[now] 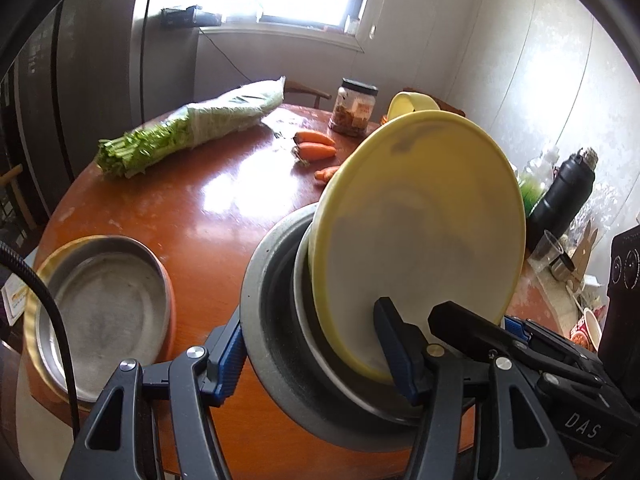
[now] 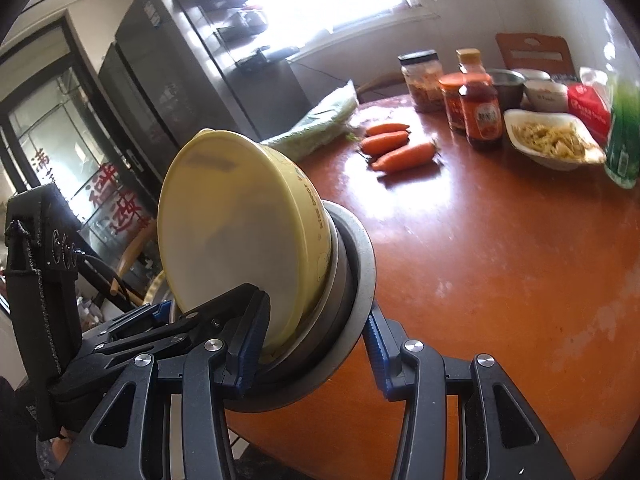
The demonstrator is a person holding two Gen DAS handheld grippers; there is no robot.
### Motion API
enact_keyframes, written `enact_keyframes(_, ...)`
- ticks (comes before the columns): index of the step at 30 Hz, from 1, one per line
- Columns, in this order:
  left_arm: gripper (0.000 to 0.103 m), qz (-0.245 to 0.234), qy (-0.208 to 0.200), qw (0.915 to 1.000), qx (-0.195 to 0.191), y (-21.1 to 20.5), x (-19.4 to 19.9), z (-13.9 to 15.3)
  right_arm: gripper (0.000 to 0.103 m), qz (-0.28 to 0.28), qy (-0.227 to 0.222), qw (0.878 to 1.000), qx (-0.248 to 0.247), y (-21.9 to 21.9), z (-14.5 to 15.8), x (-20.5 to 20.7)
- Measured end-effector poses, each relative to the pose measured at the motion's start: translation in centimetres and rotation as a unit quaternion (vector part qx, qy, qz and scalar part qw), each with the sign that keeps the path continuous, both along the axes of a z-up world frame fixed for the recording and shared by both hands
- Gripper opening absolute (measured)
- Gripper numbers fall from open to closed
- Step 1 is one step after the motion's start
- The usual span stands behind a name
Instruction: Organize plates and bowls
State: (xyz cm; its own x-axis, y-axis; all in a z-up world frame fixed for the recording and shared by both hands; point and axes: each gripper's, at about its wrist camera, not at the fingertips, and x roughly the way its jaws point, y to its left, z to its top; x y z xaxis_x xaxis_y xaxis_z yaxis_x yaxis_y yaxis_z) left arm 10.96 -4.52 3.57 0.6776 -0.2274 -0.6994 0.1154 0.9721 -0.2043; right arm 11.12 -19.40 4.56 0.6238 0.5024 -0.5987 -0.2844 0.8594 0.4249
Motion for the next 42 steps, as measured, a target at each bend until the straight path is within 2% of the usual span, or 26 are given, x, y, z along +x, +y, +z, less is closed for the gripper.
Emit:
enact_keyframes(7, 0.06, 0.017, -0.018, 0.9997, 0.002, 1.8, -0.9, 1.9, 0.048, 0.017, -0.017, 1.0, 0.001, 2.0, 1.7, 0.3)
enact_keyframes(18, 0.06, 0.05, -0.027, 0.9984, -0.002, 6.1, -1.8, 3.1, 0.048, 0.055, -0.028, 0.998, -0.004, 6.3, 2.8, 1.2)
enact_keyframes(35, 0.06, 0.097, -0.033, 0.9947, -0.005, 12.6, -2.9, 3.4, 0.048, 0.108, -0.032, 0.994, -0.011, 13.1, 2.9, 2.4)
enact_keyframes(42, 0.06, 0.119, -0.027, 0.9925, -0.007, 15.2, -2.9, 2.6, 0.048, 0.132, -0.024, 0.991, -0.017, 16.1, 2.3, 3.0)
